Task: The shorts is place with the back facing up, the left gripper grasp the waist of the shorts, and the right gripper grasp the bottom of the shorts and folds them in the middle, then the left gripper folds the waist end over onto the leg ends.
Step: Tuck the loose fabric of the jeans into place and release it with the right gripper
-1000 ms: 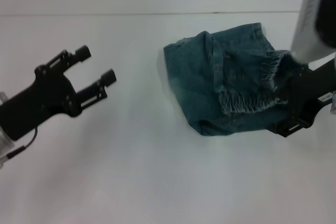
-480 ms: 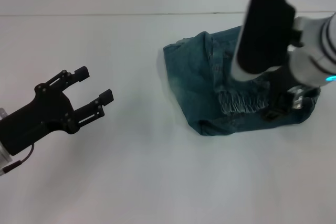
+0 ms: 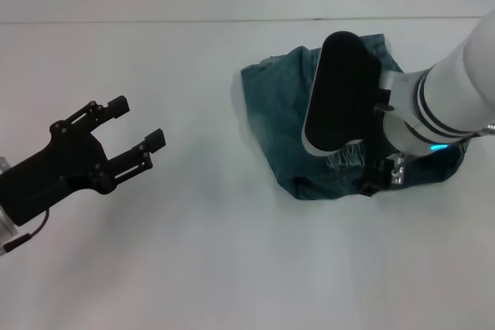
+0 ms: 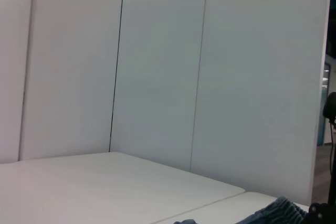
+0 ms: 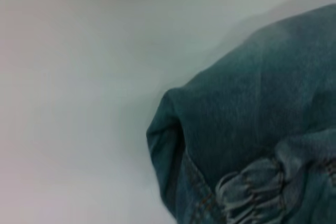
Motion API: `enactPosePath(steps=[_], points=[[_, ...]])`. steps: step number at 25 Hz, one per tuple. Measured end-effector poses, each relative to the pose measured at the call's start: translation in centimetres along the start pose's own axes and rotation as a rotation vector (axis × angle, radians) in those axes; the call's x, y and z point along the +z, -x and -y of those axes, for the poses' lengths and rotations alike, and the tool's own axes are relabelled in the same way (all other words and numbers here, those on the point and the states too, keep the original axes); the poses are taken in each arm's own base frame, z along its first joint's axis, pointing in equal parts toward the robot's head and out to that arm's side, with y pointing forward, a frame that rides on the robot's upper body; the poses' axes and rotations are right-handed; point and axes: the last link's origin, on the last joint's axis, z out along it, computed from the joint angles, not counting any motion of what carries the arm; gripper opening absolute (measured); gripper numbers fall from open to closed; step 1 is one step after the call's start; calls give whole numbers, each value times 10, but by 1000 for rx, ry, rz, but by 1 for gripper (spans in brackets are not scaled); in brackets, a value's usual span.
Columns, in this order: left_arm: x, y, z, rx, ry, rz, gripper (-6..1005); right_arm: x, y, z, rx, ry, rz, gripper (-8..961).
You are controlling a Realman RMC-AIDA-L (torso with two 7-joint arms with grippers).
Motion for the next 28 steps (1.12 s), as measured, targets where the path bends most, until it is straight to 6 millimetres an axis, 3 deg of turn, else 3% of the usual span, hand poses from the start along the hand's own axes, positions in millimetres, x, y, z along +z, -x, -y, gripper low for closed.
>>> enactPosePath(steps=[17, 26, 28], points=[[-2, 3, -1, -17, -14, -1, 807, 31, -5, 7, -2, -44, -9, 791], [-1, 2, 0, -20, -18, -8, 807, 35, -8, 9, 0, -47, -22, 791], [0, 2, 0, -24, -16, -9, 807, 36, -9, 10, 2, -49, -25, 641]])
